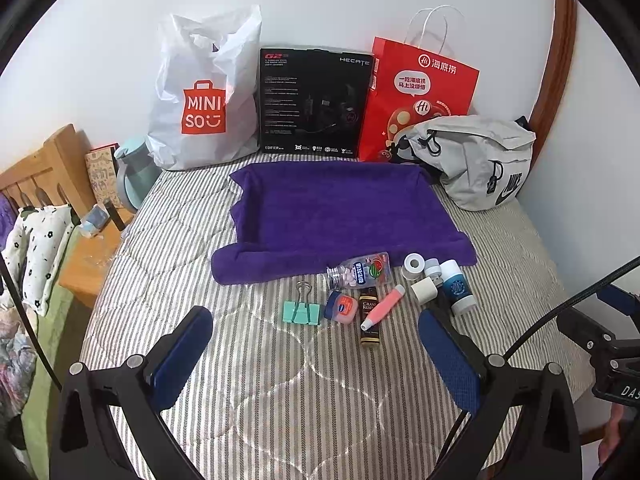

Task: Organize rigid objects

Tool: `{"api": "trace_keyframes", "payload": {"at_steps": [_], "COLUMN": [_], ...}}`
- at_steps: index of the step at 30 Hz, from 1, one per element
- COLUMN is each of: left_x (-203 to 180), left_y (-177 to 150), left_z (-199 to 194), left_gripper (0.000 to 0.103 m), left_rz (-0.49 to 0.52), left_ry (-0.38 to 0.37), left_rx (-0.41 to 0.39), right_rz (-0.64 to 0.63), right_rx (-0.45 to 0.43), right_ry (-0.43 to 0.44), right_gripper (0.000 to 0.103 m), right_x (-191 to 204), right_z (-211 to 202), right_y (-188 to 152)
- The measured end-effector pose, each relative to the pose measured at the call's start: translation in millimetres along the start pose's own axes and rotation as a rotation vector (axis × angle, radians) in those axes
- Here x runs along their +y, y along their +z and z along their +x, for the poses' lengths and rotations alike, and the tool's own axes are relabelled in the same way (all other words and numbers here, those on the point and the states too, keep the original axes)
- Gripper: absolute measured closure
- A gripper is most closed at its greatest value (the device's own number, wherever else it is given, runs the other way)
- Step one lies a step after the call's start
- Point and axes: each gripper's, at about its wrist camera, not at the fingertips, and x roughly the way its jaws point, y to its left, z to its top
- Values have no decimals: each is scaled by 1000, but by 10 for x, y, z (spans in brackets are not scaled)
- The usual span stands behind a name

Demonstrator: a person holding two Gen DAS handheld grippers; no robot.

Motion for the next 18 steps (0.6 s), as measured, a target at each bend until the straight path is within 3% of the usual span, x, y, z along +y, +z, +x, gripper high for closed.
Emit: {"api": "trace_keyframes", "payload": {"at_steps": [18], "left_x": [3], "left_y": [-11], "left_z": [-46], "left_gripper": [0], "left_rz": [8], "left_ry": [7], "left_rx": [1], "right_rz": [-5], "right_rx": [3], "right_ry": [8], "right_gripper": [0], "right_x": [24], "right_z": [-1], "right_y": [-36]}}
